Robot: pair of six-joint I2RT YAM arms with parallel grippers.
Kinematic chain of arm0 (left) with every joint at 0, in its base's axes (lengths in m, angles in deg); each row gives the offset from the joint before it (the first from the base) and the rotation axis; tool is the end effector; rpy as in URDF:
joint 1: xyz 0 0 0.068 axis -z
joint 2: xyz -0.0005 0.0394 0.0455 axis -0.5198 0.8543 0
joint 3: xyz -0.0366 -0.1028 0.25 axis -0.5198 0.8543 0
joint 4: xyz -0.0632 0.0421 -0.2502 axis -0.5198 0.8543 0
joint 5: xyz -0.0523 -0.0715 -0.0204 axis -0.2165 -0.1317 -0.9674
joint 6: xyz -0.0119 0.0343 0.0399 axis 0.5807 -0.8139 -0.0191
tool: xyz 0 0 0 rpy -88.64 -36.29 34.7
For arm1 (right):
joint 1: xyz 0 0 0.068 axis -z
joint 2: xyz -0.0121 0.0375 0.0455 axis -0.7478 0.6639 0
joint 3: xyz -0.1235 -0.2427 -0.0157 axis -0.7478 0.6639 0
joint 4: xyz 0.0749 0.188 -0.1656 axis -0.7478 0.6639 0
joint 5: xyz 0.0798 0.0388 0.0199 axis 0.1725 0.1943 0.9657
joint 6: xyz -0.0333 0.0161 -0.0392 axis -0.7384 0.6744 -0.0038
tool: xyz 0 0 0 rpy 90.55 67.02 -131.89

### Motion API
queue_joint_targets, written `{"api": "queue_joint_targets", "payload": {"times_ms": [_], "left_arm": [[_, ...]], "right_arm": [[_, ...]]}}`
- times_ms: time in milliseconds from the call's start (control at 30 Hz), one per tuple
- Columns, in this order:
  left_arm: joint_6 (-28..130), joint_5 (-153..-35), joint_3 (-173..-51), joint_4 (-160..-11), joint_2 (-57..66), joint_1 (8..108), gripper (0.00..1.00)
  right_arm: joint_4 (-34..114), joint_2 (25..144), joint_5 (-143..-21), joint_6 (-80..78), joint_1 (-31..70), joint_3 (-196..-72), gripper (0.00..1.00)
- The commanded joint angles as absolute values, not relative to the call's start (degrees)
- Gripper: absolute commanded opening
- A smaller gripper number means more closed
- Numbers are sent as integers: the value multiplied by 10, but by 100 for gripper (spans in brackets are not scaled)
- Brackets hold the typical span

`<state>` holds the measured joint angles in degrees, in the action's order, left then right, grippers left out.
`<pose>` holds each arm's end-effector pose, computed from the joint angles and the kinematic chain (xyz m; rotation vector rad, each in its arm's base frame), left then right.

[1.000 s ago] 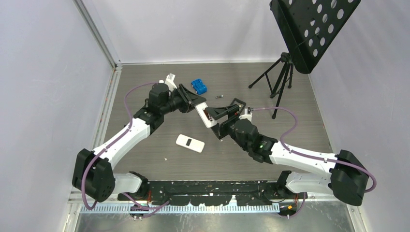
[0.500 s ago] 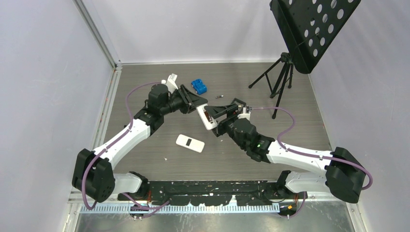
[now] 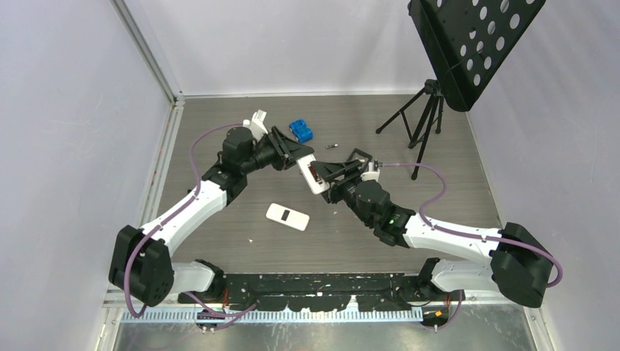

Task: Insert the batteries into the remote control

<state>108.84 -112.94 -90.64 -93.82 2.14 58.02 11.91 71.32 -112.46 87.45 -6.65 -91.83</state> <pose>0.2582 -0.1481 0.3052 -0.3789 2.0454 -1.5554 0.1621 0.2076 0.2577 0.9973 1.6868 1.5632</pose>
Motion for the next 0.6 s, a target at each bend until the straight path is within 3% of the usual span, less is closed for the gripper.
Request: {"api": "queue_joint_targets", "payload": {"times_ms": [0,333,400,500,567], "left_arm": [[1087,-1140,-902,-970,3,578,0],[1132,-1152,-899,-990,6,578,0],[1128,-1151,-899,-990,6,578,0],[1111,-1152,-896,-981,4,568,0],[1087,-1160,-893,-983,3,556,0]], "right_arm": [[63,712,-1134,878,-64,-917,58],[56,706,-1133,856,-62,-899,44],[58,700,-1135,837,-61,-898,53],[65,672,-1135,773,-56,-892,79],[67,646,-1128,721,-49,-881,88]]}}
